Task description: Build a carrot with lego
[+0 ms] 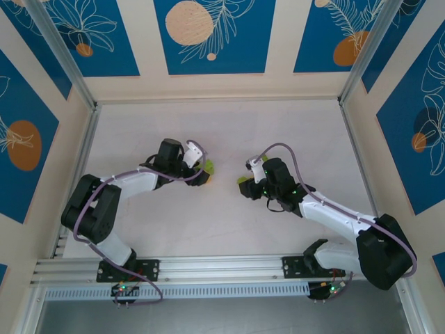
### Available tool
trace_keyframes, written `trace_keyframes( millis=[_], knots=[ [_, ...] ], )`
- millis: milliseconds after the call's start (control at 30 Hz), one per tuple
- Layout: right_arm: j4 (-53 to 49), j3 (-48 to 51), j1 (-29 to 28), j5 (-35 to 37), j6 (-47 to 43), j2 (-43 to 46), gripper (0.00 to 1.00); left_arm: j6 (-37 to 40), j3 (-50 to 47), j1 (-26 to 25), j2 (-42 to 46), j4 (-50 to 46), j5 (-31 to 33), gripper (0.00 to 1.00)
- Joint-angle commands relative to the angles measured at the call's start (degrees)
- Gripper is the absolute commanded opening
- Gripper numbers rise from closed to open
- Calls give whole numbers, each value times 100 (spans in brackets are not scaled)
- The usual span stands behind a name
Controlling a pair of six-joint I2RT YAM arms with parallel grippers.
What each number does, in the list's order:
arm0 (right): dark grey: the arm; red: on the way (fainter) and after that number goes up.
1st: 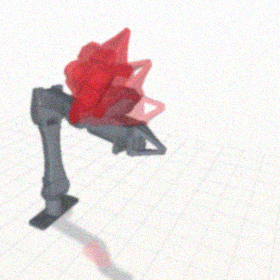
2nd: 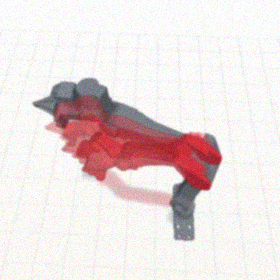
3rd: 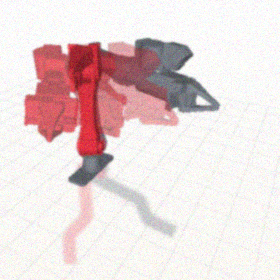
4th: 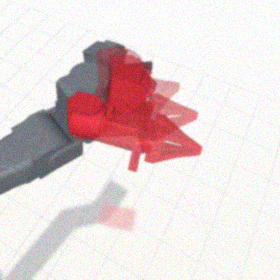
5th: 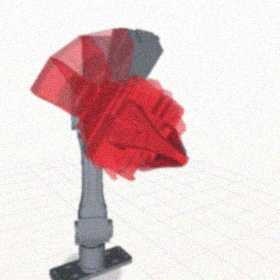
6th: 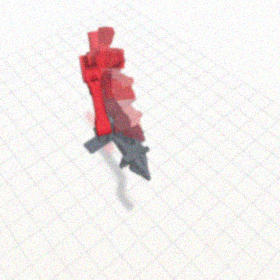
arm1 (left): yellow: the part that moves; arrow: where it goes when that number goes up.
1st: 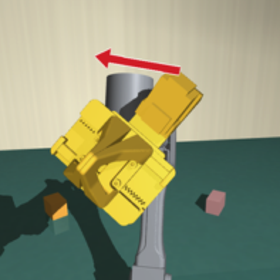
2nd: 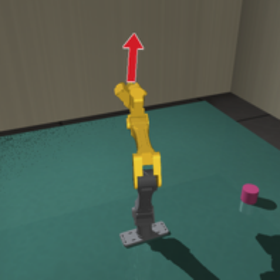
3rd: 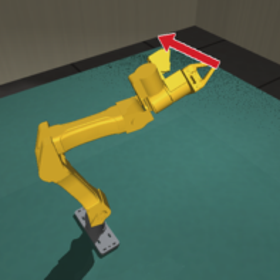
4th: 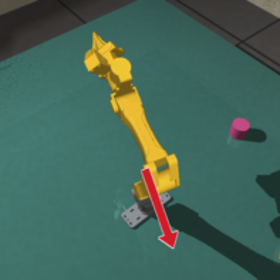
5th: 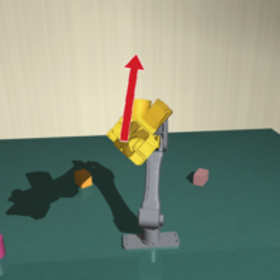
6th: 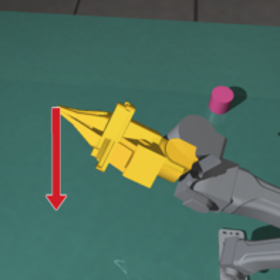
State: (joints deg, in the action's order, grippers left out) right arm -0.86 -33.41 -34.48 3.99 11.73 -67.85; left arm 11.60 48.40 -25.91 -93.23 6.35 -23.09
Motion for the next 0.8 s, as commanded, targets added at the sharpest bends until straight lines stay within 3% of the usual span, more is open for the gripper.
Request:
trace_keyframes(
  millis=[0,167,500,767],
  knots=[
    [103,-61,20,-206,-40,-78,12,115,178,-70,-89,-90,-274,64],
    [100,-67,-8,-267,-49,-97,12,121,187,-66,-108,-177,-368,52],
    [-185,-473,20,-424,-309,-164,12,92,185,-71,-193,-213,-451,60],
    [-203,-559,19,-594,-337,-283,12,152,274,-72,-180,-324,-573,38]
  ],
)
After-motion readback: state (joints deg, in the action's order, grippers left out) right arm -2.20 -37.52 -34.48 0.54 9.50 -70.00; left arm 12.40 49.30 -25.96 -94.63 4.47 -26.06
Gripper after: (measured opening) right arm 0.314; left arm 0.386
